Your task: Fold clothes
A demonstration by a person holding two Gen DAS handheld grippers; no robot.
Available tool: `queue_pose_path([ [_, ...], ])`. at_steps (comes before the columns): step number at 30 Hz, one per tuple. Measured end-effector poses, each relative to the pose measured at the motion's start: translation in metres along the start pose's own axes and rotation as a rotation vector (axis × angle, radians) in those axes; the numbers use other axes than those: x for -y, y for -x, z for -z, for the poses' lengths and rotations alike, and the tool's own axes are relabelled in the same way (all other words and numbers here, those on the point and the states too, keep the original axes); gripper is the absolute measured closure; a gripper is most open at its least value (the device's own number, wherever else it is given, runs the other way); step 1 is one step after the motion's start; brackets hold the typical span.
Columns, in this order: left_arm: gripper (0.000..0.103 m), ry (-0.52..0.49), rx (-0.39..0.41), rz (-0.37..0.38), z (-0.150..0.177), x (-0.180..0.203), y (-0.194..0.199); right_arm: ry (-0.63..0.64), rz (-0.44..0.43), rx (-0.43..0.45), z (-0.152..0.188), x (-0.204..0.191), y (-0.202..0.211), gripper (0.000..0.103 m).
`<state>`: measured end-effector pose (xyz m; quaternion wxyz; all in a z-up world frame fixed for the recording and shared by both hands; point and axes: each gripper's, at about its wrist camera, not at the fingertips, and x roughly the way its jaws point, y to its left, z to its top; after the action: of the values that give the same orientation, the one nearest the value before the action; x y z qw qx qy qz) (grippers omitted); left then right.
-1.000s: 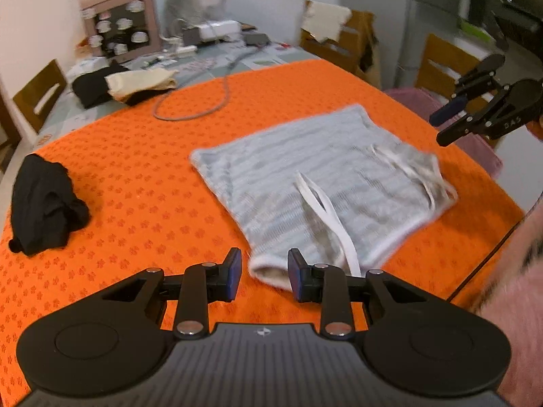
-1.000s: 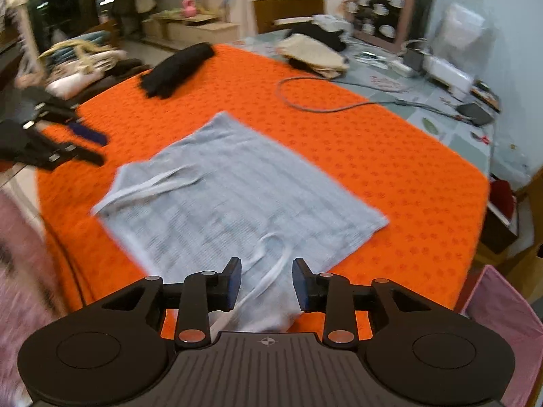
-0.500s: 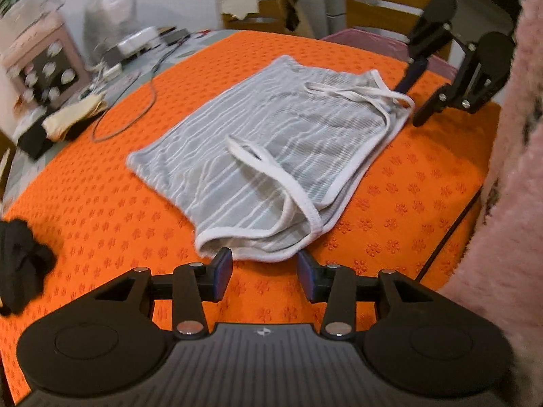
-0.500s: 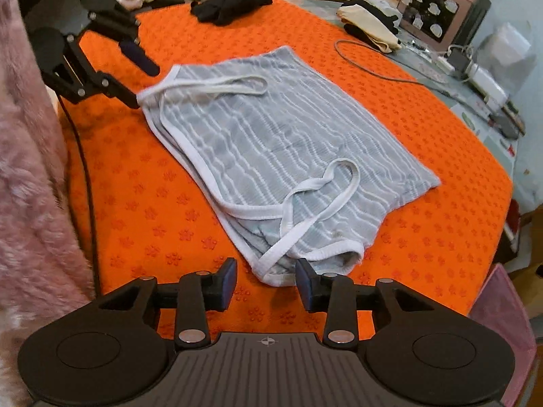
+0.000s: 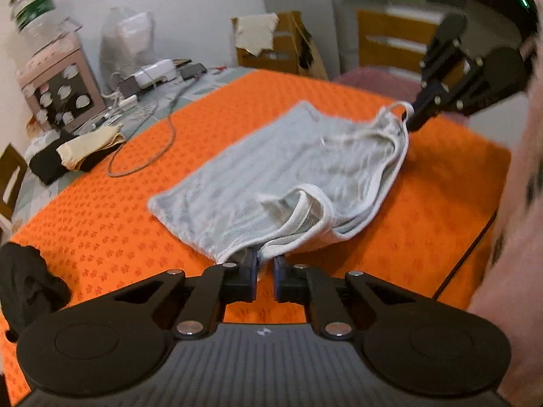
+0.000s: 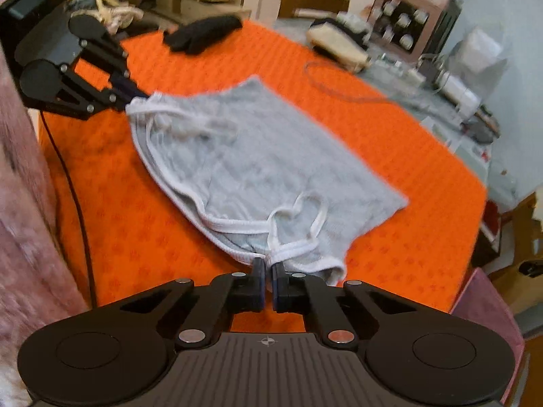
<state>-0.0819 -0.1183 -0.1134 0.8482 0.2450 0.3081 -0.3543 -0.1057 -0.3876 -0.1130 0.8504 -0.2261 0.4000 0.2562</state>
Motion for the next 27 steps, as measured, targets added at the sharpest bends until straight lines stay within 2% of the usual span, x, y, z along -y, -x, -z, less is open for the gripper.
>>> queue_pose_path([
  [7, 0.095, 0.254, -0.005, 0.032, -0.039, -0.046, -0.011, -0.017, 0.055, 0.054, -0.042, 0.037, 0.007, 0.097],
  [10, 0.100, 0.358, -0.028, 0.028, -0.051, -0.070, -0.022, -0.039, 0.079, 0.056, -0.059, 0.058, -0.004, 0.097],
  [13, 0.100, 0.453, -0.054, 0.022, -0.059, -0.093, -0.033, -0.065, 0.096, 0.043, -0.073, 0.080, -0.024, 0.097],
  [23, 0.099, 0.571, -0.143, -0.066, -0.059, -0.126, -0.088, -0.165, 0.069, -0.077, -0.084, 0.128, -0.109, 0.097],
  [25, 0.098, 0.603, -0.156, -0.078, -0.055, -0.131, -0.096, -0.188, 0.070, -0.103, -0.080, 0.132, -0.122, 0.095],
  [27, 0.091, 0.635, -0.167, -0.092, -0.053, -0.135, -0.102, -0.214, 0.093, -0.105, -0.077, 0.133, -0.126, 0.087],
])
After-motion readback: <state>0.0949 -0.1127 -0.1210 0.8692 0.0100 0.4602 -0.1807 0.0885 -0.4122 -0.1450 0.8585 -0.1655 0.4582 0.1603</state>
